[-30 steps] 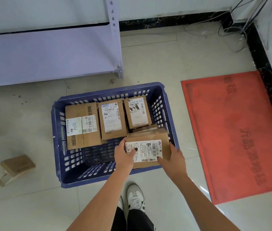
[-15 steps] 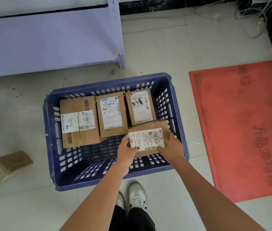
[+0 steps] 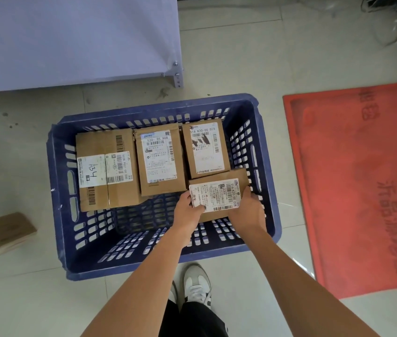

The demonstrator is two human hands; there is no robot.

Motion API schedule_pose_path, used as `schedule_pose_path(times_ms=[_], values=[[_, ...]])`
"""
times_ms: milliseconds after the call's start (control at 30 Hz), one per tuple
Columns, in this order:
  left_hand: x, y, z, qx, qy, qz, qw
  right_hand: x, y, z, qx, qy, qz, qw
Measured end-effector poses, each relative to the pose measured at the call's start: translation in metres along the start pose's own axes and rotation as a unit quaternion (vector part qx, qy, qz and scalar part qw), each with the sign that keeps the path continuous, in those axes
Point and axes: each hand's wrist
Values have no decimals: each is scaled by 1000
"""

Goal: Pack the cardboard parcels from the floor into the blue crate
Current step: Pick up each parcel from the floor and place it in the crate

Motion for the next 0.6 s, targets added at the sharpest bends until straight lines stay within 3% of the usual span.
schedule_pose_path(times_ms=[100,267,433,600], values=[[-4,5,-2,-5,5,-6,1000,-2,8,3,-24,-8,-21,999],[-30,20,-3,-4,28,-53,998,-17,21,12,17,-98,-18,995],[-71,34,-9,16,78,-79,994,-22,39,44,103,-245,42,963],[-133,42,-12,23,163,-77,983,-7,82,96,74,-312,91,943]])
Point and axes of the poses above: each hand's wrist, its own y-axis away from the middle knuckle, its own x-axis out of the palm, z = x × y, and after that the axes turned 14 degrees about -z, right-handed
